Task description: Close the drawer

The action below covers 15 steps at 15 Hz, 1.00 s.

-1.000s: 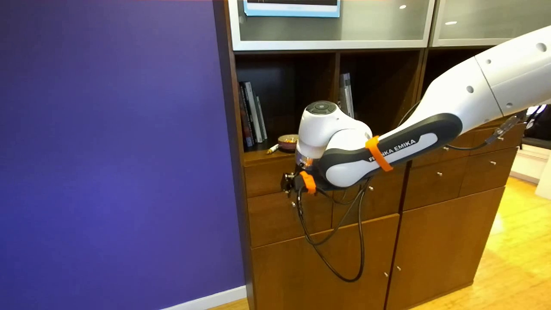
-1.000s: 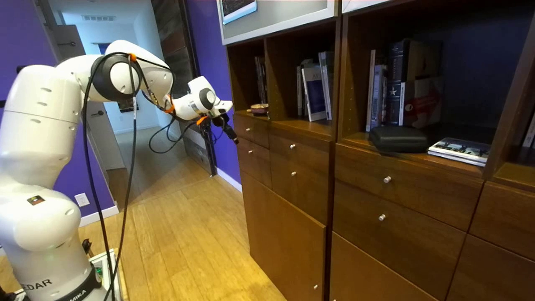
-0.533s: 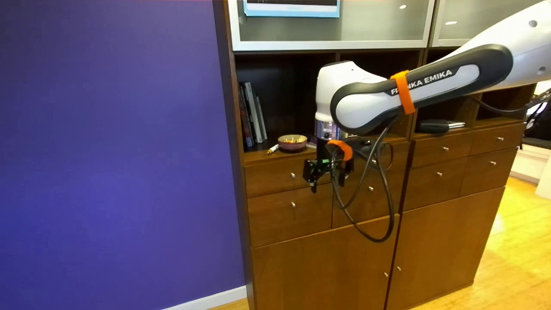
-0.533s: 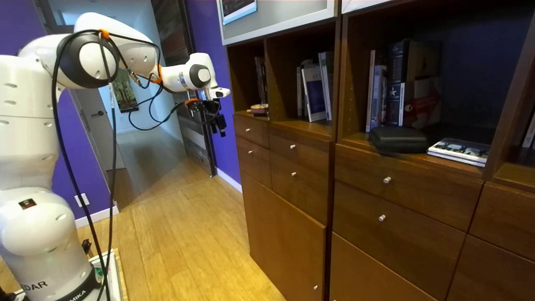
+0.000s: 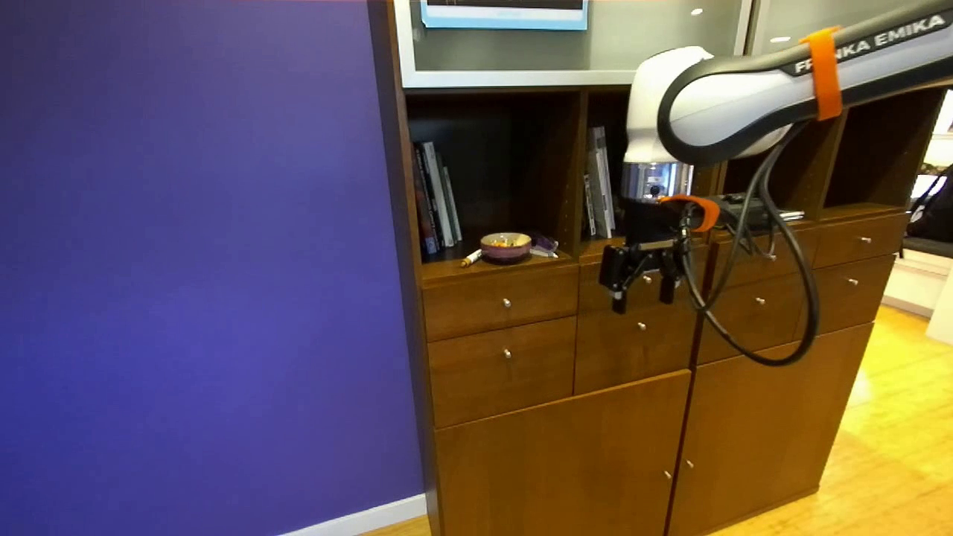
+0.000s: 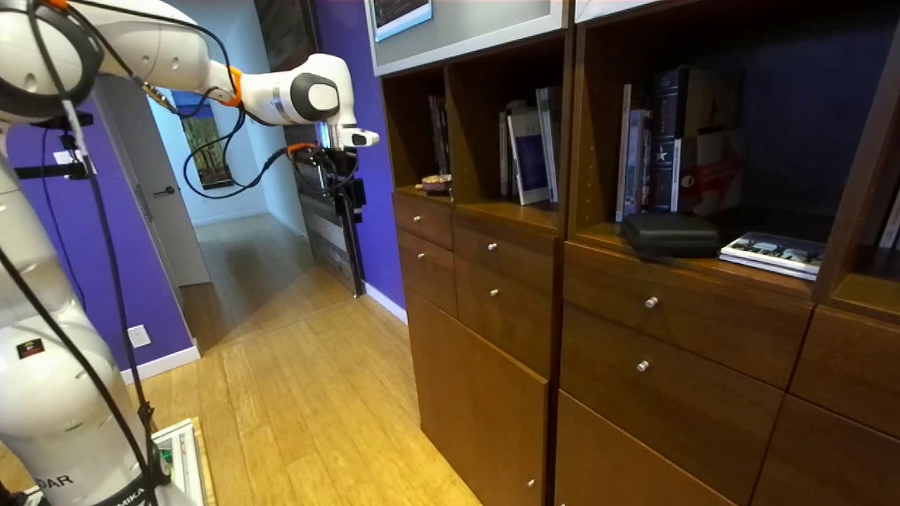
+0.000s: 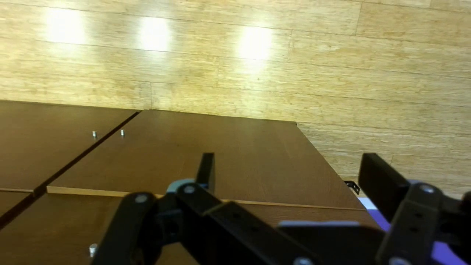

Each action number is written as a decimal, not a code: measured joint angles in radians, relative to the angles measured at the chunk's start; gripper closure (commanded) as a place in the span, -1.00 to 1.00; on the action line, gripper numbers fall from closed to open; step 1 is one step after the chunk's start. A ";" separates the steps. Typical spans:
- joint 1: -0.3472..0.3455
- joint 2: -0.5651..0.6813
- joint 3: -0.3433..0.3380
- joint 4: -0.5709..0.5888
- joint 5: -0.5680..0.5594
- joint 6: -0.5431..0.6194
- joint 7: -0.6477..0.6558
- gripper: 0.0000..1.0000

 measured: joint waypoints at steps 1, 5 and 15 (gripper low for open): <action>-0.009 -0.045 0.000 -0.039 0.007 0.000 -0.016 -1.00; -0.030 -0.229 -0.002 -0.184 0.015 0.002 -0.071 -1.00; -0.031 -0.592 -0.016 -0.435 0.090 0.148 -0.166 -1.00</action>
